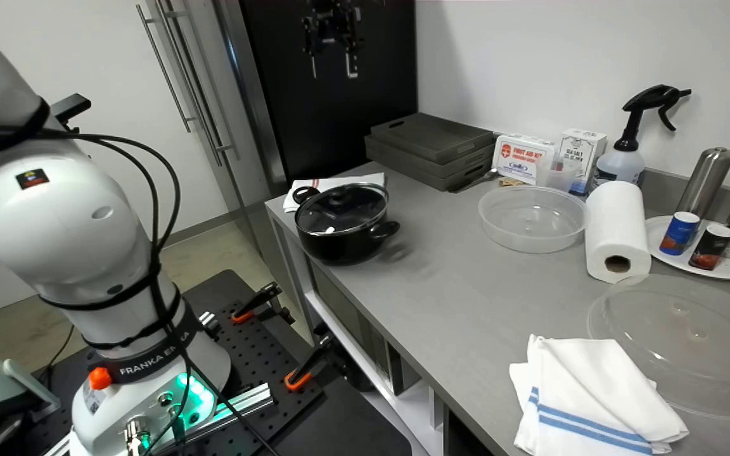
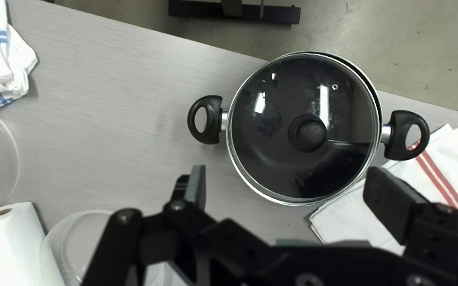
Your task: Remove the glass lid from the black pot and put it on the table
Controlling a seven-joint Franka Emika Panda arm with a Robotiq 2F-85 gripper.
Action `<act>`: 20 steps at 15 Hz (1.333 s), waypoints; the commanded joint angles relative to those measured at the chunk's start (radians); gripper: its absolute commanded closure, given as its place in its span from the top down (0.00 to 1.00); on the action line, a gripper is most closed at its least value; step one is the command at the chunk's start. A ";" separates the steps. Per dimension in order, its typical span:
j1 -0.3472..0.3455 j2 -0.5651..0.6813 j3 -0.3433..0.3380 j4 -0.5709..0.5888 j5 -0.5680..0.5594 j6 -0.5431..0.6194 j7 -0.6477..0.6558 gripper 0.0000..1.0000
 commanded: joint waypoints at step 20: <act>0.057 0.386 -0.030 -0.023 -0.138 0.328 -0.170 1.00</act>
